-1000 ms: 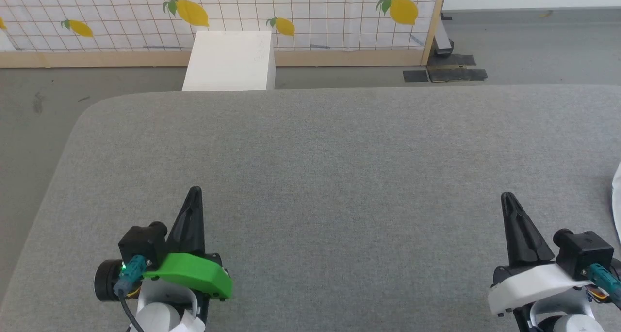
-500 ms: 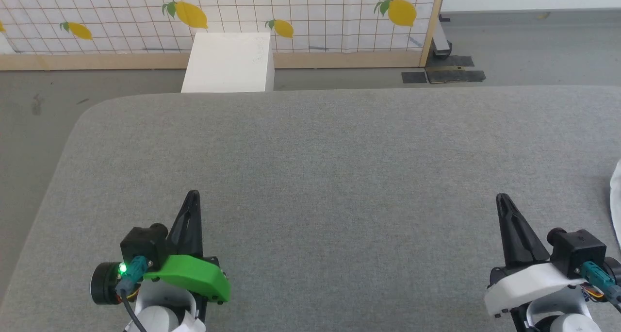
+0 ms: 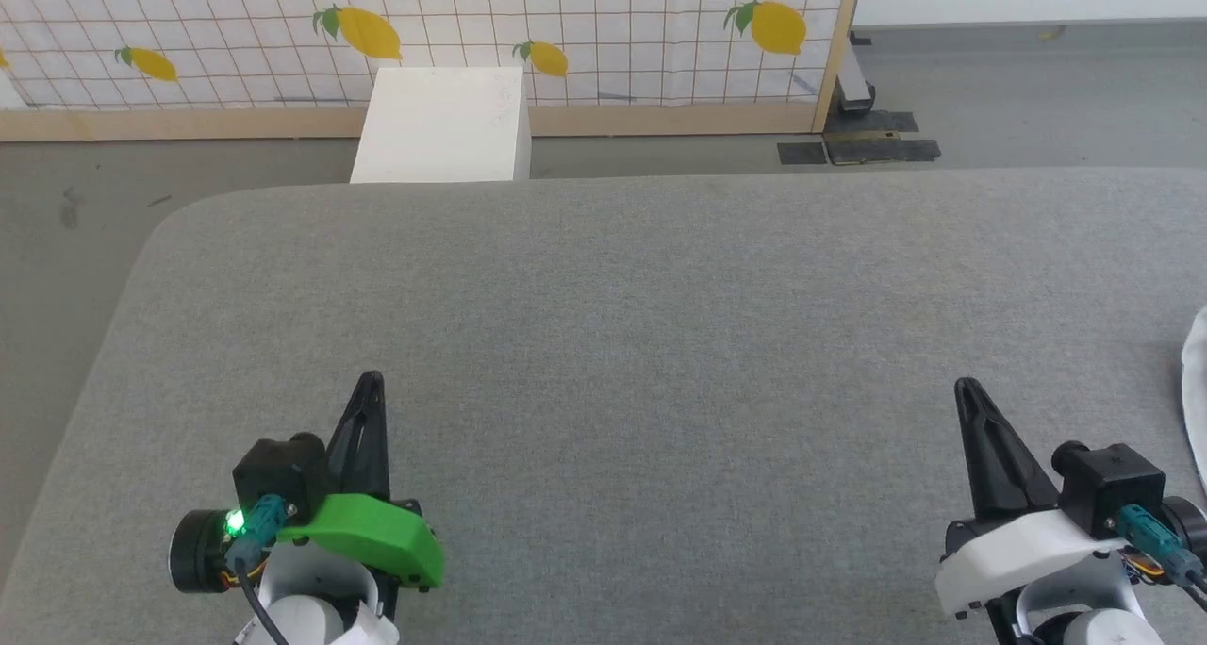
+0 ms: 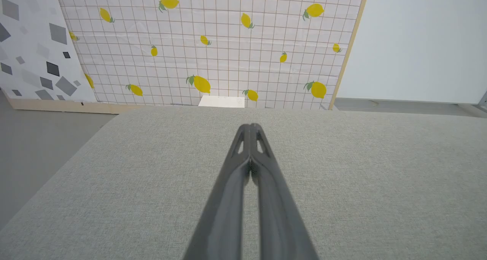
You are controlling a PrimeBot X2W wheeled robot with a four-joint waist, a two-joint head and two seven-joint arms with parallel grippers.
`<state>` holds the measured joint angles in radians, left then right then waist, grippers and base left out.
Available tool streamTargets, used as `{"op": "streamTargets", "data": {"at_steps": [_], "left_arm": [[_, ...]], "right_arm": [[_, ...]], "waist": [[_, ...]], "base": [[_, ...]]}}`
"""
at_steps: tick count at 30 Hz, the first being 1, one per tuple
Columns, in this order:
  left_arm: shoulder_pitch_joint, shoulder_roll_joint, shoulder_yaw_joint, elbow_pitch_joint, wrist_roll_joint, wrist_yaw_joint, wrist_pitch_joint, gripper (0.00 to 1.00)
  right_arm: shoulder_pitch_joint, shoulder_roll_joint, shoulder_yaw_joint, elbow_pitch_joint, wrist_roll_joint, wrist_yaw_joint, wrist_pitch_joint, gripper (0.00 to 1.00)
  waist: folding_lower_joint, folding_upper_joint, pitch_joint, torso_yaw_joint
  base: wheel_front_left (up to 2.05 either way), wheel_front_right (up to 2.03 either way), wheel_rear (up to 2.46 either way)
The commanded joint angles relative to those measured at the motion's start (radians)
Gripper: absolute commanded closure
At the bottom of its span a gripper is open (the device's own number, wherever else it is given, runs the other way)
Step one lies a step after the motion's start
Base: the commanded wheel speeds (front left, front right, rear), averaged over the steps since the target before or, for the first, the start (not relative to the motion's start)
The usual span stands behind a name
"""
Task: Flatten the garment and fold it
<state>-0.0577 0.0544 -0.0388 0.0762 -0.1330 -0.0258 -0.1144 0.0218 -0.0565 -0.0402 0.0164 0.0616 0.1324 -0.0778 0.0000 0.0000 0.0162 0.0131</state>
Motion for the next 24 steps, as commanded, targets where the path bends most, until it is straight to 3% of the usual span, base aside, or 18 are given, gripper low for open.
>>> {"op": "streamTargets", "data": {"at_steps": [1, 24], "left_arm": [[0.019, -0.002, 0.005, -0.008, 0.022, 0.004, 0.007, 1.00], [0.037, -0.003, 0.021, -0.040, 0.074, 0.014, 0.058, 1.00]], "right_arm": [[-0.012, 0.003, 0.003, -0.005, -0.009, -0.001, 0.005, 1.00], [-0.017, 0.004, 0.021, -0.011, -0.034, -0.001, 0.039, 1.00]], "waist": [[0.0000, 0.0000, 0.000, 0.000], [0.0000, 0.0000, -0.008, -0.006]], "base": [[0.00, 0.00, 0.00], [0.00, 0.00, 0.00]]}}
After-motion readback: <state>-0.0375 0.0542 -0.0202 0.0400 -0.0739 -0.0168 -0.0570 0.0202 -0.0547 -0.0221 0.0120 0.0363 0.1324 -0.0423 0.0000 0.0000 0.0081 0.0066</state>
